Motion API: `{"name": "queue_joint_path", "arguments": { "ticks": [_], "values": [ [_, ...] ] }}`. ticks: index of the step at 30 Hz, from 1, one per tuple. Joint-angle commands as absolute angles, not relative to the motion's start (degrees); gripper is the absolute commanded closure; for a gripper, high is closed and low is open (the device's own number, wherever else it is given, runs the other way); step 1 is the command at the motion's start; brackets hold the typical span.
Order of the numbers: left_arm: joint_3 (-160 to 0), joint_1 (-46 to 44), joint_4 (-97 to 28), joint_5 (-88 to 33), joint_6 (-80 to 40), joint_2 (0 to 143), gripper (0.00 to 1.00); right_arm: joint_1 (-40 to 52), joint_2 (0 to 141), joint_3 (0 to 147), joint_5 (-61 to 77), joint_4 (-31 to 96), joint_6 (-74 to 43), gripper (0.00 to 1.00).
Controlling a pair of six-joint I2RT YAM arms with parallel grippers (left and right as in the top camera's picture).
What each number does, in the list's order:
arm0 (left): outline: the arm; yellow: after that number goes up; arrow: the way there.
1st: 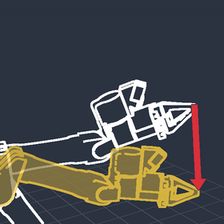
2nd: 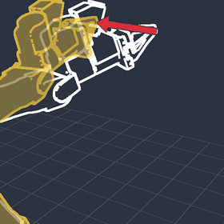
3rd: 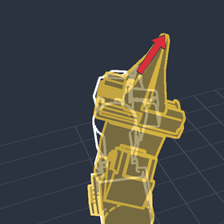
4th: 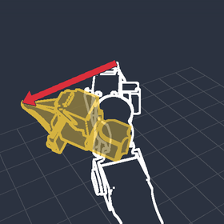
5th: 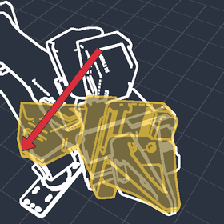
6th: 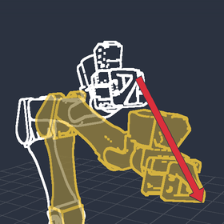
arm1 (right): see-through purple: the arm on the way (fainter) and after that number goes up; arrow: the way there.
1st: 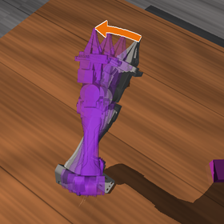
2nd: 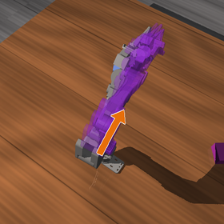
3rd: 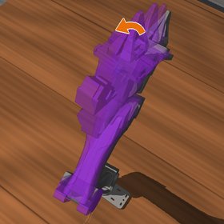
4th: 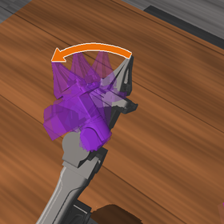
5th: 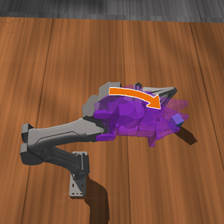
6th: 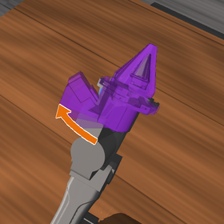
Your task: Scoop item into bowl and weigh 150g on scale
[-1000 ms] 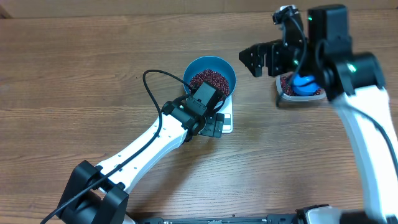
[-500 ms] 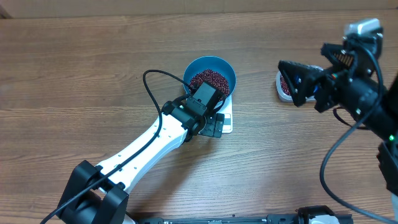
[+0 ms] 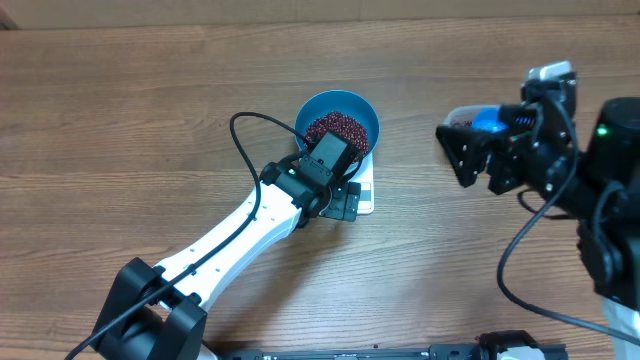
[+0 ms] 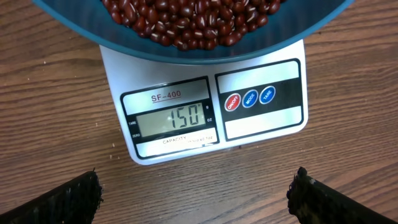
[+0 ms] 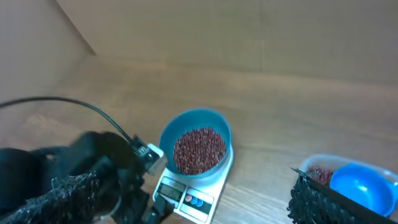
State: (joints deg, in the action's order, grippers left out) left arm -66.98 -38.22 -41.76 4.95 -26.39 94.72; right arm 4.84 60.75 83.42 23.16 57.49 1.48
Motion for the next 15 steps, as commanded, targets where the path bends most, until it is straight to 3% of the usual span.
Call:
{"name": "queue_joint_path", "arguments": {
  "ticks": [1,10,15],
  "values": [
    [-66.89,-38.13,-41.65,4.86,-26.15,94.39,0.00,4.47,58.57,77.97,23.03,57.32,1.28,0.00],
    [-66.89,-38.13,-41.65,4.86,-26.15,94.39,0.00,4.47,54.68,60.01,23.00,56.62,1.30,0.00],
    [-66.89,-38.13,-41.65,4.86,-26.17,94.39,0.00,4.47,52.62,46.94,22.57,43.35,1.32,0.00]
  ]
}}
